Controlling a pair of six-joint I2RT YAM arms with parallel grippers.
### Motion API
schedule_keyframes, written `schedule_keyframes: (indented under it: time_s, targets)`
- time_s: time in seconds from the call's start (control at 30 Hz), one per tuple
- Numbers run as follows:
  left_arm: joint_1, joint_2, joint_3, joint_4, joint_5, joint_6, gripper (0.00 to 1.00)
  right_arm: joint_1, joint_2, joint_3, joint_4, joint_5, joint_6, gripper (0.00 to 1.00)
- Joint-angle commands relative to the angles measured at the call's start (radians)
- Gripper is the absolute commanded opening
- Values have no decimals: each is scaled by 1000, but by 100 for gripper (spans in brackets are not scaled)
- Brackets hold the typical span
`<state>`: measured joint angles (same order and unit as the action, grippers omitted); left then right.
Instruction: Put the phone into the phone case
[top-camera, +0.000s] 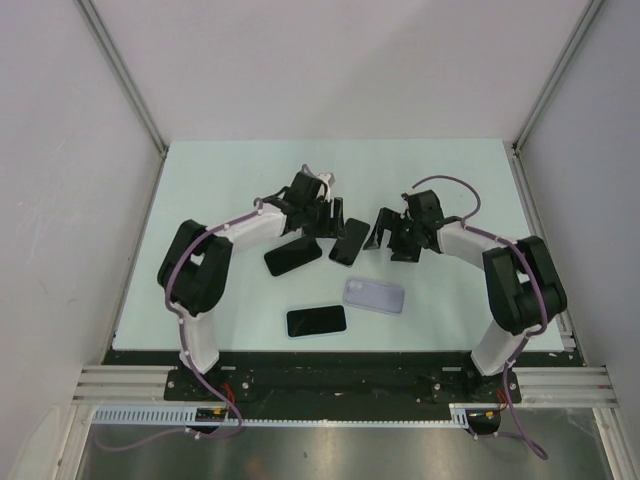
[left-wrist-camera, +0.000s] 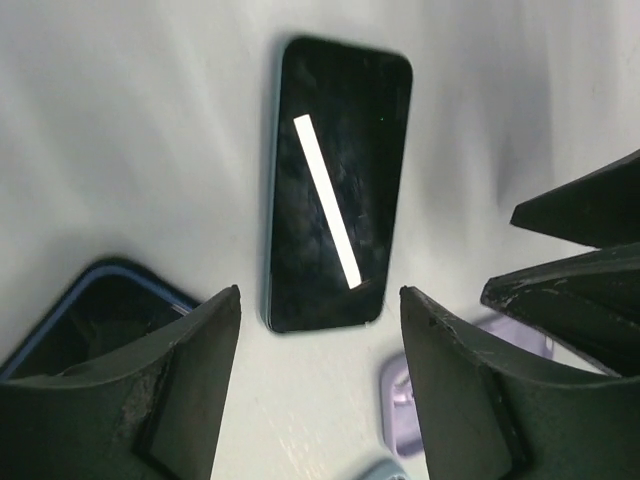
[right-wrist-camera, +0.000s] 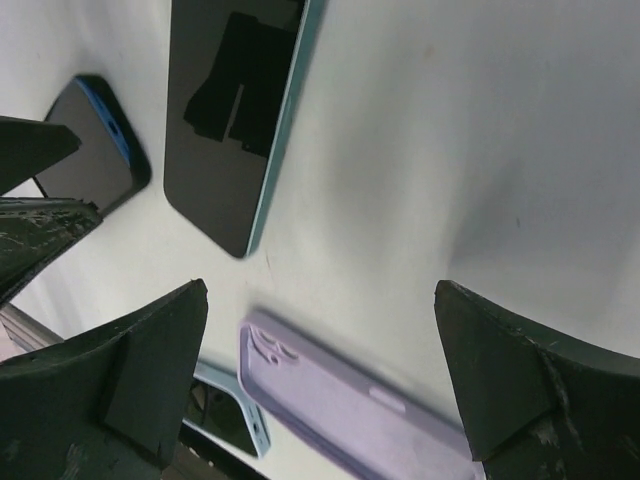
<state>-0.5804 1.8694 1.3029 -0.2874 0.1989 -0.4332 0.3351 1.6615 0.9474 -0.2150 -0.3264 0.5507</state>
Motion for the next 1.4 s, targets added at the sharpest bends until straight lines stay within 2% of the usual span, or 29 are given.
schedule_keyframes:
  time_s: [0.0,0.13,0.33,0.63,0.8,0.93,1.13,1.37]
  targets:
    - [31,105,108,4,117,57,69,-11,110,85,86,-57,35,99]
    - [36,157,122,-4,106,65,69,-19,230,140,121,-82,58,99]
    - [27,224,119,-4,186,57,66,-31,287,151,170,-77,91,99]
    - [-51,203,68,8,220,2,66,1,372,238,200,-89,140,98]
    - [-116,188,59,88,231,-79,66,12,403,246,201,-134,143,96]
    - [-156,209,84,168,255,-139,66,30,402,246,140,-142,106,96]
    - [-173,203,79,235,284,-147,67,25,357,246,102,-122,69,96]
    - [-115,-2,-71,263,255,-76,68,-42,226,245,31,-82,22,97]
